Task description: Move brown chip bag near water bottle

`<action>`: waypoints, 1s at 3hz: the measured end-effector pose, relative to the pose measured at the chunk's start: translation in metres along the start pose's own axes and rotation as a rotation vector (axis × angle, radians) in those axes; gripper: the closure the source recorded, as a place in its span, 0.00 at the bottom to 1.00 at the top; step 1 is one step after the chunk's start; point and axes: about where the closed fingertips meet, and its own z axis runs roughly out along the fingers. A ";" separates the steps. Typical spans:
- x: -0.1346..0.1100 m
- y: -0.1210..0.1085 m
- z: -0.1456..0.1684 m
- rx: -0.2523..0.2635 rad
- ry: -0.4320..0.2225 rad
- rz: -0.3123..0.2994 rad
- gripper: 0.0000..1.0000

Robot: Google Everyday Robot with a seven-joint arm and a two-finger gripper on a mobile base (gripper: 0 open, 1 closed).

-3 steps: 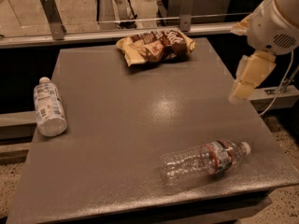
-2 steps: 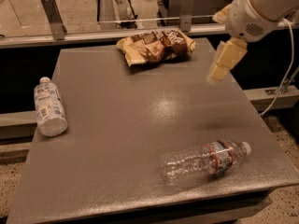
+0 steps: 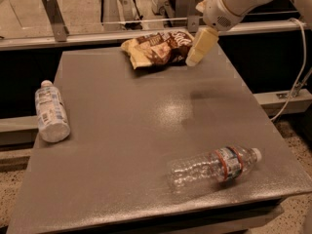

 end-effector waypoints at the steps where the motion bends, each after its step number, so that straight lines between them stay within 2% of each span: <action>1: 0.009 -0.025 0.034 -0.005 -0.002 0.056 0.00; 2: 0.013 -0.033 0.055 -0.027 -0.009 0.109 0.00; 3: 0.010 -0.031 0.075 -0.067 -0.013 0.151 0.00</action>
Offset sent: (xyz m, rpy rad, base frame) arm 0.0793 0.0023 -0.0435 0.1055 0.1124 -0.1064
